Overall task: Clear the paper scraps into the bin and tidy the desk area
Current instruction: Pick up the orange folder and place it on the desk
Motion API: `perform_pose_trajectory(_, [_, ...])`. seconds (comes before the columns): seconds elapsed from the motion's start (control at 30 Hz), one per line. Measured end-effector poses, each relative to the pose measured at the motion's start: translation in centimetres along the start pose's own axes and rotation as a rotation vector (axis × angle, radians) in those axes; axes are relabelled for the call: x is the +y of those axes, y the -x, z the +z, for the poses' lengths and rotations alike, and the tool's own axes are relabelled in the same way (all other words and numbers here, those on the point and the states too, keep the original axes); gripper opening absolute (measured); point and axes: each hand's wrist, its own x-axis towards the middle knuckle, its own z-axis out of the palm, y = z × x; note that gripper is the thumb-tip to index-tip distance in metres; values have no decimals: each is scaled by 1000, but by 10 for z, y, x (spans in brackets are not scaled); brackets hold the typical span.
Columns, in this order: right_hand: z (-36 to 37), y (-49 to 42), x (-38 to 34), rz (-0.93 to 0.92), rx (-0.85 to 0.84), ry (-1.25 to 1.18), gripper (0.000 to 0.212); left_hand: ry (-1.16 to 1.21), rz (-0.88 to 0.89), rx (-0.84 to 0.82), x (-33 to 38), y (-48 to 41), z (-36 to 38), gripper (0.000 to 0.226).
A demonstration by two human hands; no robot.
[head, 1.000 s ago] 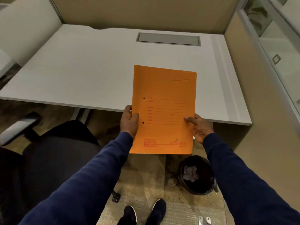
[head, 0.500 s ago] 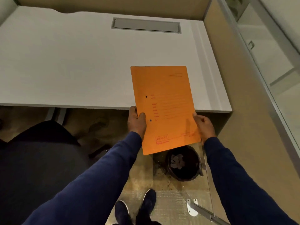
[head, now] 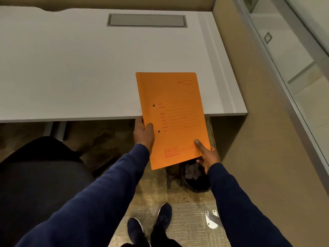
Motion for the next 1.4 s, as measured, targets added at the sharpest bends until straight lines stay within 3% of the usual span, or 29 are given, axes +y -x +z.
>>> perform_pose_trajectory(0.23, [-12,-23,11,65,-30,-229,26,-42,23,28,0,0,2,15])
perform_pose_trajectory(0.33, [-23,-35,22,101,80,-318,15,-65,15,44,-3,-6,-4,15])
perform_pose_trajectory(0.43, [-36,-47,36,104,192,-186,7,-66,-2,64,-6,-11,-9,15])
perform_pose_trajectory(0.57, [-48,-71,59,147,229,-11,13,-73,-8,89,-8,-15,-14,14])
perform_pose_trajectory(0.7, [-57,-81,61,159,245,258,43,-88,-23,100,-12,-21,-17,15])
perform_pose_trajectory(0.8, [-57,-83,50,121,216,250,62,-66,-24,98,-11,-23,-16,16])
perform_pose_trajectory(0.97, [-32,-62,3,-110,-3,43,49,-53,-19,93,-9,-25,-14,17])
perform_pose_trajectory(1.1, [-2,-45,-45,-204,-240,106,69,-44,-13,86,-6,-28,-15,17])
perform_pose_trajectory(1.23, [17,-41,-73,-142,-478,144,97,-7,-15,88,-1,-32,-21,16])
perform_pose_trajectory(1.4, [39,-34,-88,-126,-596,163,66,0,5,129,12,-41,-38,18])
